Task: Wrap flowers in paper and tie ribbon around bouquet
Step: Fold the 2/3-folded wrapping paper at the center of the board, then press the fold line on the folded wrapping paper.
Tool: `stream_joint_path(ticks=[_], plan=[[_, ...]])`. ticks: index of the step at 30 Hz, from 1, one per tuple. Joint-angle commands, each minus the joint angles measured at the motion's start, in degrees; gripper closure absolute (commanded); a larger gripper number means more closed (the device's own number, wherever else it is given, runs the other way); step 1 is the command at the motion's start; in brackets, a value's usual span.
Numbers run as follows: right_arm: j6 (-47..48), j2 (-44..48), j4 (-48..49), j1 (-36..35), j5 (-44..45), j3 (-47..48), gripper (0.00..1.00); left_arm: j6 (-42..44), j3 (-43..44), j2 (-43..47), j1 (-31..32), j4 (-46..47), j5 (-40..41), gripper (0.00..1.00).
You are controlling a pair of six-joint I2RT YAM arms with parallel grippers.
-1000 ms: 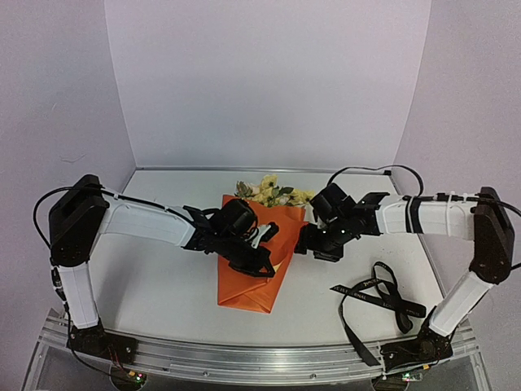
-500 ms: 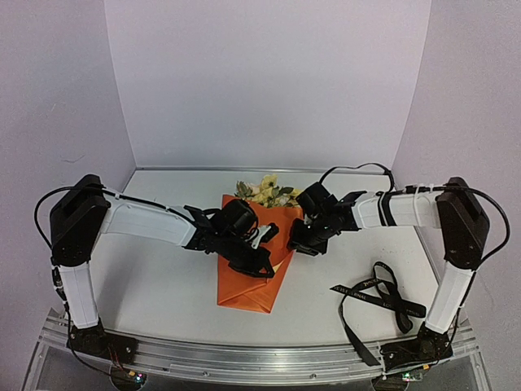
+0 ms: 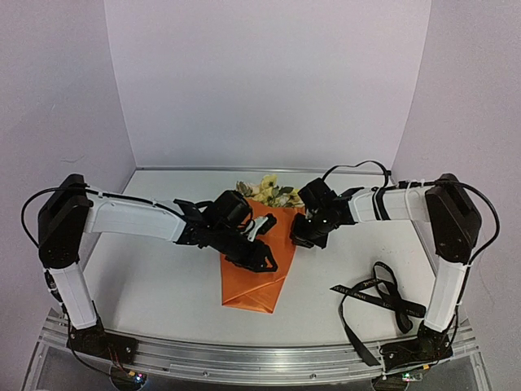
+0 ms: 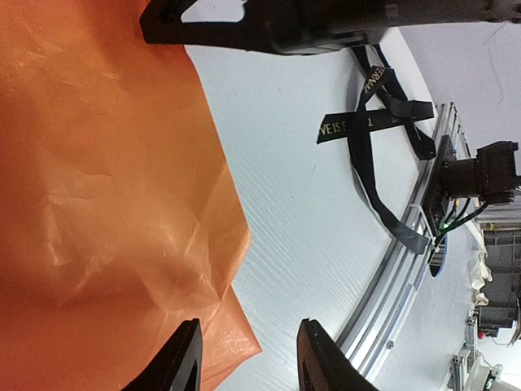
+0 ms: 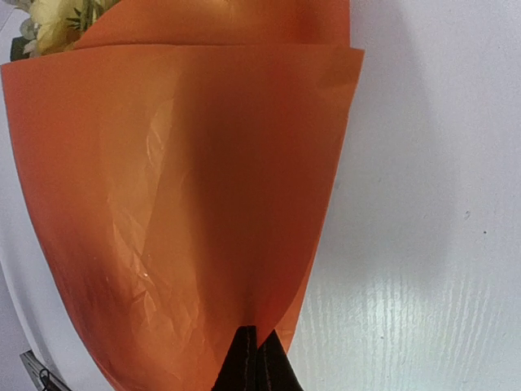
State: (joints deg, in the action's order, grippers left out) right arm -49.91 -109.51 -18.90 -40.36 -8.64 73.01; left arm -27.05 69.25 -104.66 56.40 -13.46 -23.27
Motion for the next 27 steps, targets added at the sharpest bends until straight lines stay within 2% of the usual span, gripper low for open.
stream_joint_path(ticks=[1, 4, 8, 14, 20, 27], plan=[[2.22, -1.72, -0.79, 0.71, 0.12, 1.72, 1.0, 0.36, -3.94, 4.82, -1.89, 1.15, 0.04, 0.66], [2.11, -2.95, -1.05, 0.72, -1.44, 2.95, 1.0, 0.53, -6.3, 4.15, -2.26, 1.33, -1.15, 0.77], [1.78, -3.82, -1.09, 0.67, -2.06, 3.33, 1.0, 0.42, -8.47, 2.47, -2.27, 2.16, -1.62, 0.83], [4.48, -3.8, -4.06, 0.7, -1.93, 4.81, 1.0, -0.92, -8.71, -0.9, -2.2, 5.31, -3.76, 0.85], [5.28, -0.72, -6.51, 0.59, -3.47, 3.94, 0.86, -2.44, -8.09, -3.14, -2.12, 7.54, -5.22, 0.86], [3.25, 6.79, -6.83, -1.73, -5.9, -2.03, 0.84, -2.64, -8.38, -3.16, -2.11, 8.08, -5.62, 0.87]])
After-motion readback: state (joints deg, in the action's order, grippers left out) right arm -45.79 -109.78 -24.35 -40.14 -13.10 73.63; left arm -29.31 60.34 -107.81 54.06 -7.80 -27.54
